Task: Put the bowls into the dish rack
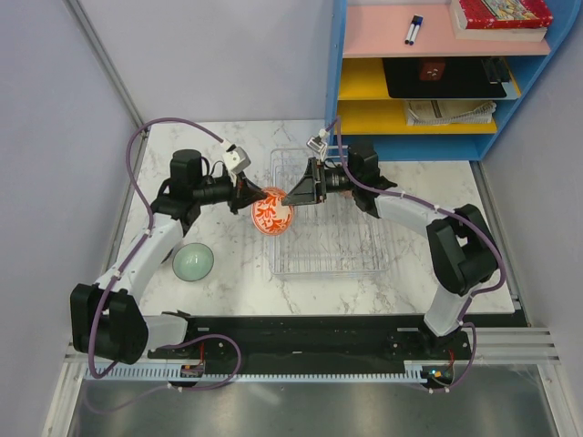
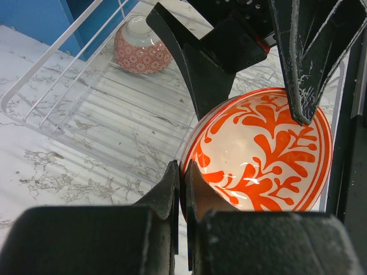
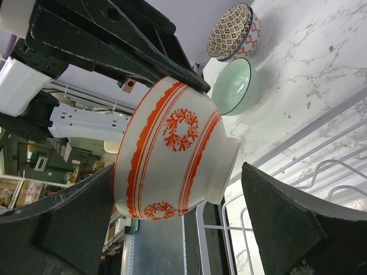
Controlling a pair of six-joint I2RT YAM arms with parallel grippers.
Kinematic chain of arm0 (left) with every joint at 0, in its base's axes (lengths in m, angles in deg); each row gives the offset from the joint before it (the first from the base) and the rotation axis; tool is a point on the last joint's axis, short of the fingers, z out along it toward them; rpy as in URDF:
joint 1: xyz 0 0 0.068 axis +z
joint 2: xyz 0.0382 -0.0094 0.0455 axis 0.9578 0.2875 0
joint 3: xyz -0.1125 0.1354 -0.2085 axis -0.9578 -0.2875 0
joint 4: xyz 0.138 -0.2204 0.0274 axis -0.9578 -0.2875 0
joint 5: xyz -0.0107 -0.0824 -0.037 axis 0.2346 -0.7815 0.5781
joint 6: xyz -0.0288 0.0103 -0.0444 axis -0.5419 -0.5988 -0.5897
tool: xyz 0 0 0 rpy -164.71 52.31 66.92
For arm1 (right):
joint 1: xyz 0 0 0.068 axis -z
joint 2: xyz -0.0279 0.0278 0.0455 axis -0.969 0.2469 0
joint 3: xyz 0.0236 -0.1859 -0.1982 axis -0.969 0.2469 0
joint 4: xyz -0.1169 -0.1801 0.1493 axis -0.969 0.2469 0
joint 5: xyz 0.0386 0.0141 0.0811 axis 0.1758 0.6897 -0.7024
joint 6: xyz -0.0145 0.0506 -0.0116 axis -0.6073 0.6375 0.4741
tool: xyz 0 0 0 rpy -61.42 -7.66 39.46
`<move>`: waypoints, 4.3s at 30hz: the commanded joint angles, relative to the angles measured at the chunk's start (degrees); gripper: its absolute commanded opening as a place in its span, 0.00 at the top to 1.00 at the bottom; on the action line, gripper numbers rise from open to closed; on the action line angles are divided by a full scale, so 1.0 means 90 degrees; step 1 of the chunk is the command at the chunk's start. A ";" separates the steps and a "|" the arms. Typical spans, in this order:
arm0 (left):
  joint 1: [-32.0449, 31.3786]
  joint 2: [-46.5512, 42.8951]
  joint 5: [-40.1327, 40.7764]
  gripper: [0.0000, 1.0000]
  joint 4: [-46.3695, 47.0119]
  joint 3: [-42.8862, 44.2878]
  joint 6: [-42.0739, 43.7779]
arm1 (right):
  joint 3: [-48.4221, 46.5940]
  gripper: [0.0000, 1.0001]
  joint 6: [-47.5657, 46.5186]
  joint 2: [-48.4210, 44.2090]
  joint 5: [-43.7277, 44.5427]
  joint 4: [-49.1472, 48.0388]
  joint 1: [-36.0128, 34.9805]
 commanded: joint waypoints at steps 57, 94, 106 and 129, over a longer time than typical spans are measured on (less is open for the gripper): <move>0.3089 -0.1553 -0.0169 0.00 -0.0413 -0.1002 0.0563 | -0.0926 1.00 -0.2942 0.0032 0.1728 0.3151 -0.0018; 0.3968 -0.1250 -0.0793 0.00 -0.0023 -0.2000 0.0663 | -0.1980 1.00 -0.5228 -0.0213 0.5779 0.5037 -0.0329; 0.3968 -0.1260 -0.0783 0.00 0.0016 -0.2048 0.0672 | -0.2781 1.00 -0.7395 0.0597 0.8310 0.5281 -0.1033; 0.3968 -0.1250 -0.0783 0.00 0.0045 -0.2097 0.0682 | -0.3212 1.00 -1.0179 0.1984 1.0187 0.4374 -0.1687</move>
